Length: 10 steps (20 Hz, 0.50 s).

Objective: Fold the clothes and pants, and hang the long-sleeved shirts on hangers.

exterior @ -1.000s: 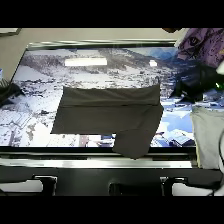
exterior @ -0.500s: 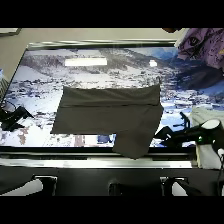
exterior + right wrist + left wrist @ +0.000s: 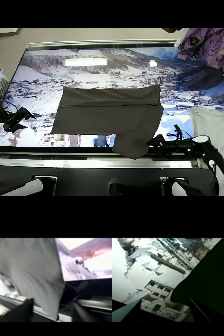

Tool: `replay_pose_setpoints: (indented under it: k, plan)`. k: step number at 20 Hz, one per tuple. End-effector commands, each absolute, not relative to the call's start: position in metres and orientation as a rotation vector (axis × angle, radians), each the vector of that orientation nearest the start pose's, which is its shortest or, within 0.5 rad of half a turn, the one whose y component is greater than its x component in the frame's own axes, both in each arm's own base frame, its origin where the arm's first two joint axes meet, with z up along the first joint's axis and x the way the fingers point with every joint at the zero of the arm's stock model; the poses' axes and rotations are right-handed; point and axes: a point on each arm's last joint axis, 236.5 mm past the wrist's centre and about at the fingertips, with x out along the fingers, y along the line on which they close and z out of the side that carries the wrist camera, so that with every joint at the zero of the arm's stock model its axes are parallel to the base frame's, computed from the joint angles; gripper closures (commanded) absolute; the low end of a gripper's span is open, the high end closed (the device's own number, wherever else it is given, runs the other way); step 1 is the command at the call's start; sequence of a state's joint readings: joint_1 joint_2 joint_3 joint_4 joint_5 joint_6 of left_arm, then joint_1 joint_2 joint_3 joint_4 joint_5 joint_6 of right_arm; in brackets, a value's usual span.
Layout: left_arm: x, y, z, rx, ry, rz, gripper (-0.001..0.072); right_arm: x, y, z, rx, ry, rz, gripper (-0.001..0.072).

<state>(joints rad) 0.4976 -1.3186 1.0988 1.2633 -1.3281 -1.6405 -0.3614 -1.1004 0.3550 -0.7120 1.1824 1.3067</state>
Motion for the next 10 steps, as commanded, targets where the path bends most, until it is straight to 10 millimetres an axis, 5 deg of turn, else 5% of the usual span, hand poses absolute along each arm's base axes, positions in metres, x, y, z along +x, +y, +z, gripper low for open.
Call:
replay_pose_setpoints:
  k: [1,4,10]
  plan:
    - [0.32,0.087,-0.021,-0.763,1.428,0.259,0.0017,0.209,0.105,-0.103,1.134,1.505,0.187,0.0384]
    - [0.319,0.078,-0.027,-0.78,1.448,0.211,0.0023,0.228,0.11,-0.099,1.192,1.427,0.225,0.0679]
    - [0.316,0.045,-0.053,-0.884,1.454,-0.043,0.0022,0.234,0.112,-0.094,1.222,1.403,0.231,0.0681]
